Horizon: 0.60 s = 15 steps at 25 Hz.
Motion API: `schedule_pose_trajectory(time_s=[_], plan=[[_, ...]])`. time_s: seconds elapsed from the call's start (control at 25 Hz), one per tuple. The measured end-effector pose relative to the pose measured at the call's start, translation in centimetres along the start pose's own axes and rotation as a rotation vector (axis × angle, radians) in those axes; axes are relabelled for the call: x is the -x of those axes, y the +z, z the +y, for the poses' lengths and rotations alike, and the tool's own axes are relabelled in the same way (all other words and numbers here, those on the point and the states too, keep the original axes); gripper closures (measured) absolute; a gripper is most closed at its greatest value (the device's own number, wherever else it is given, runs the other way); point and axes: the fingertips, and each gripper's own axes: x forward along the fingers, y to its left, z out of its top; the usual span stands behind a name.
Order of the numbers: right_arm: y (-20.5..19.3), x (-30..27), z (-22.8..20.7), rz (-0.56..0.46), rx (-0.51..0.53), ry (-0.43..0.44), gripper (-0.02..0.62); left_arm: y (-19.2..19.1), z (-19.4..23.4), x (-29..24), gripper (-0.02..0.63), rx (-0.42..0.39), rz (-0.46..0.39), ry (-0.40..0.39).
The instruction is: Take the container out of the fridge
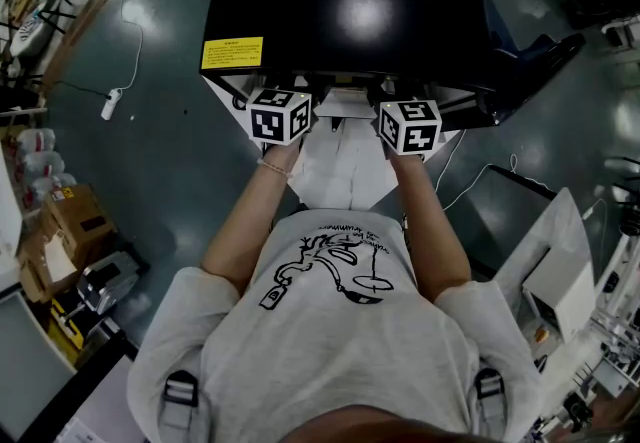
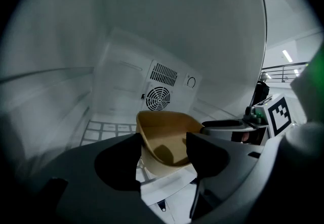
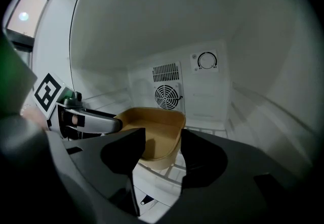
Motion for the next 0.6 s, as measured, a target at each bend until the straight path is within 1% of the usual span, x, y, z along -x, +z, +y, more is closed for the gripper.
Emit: schedule_pose_trajectory(time_s=[0.6], plan=[[0.8,2.3,1.5,-0.015,0.020,0.004,0.367,-0.1,-1.1,2.1,0.318,0.007,-0.016,-0.005]])
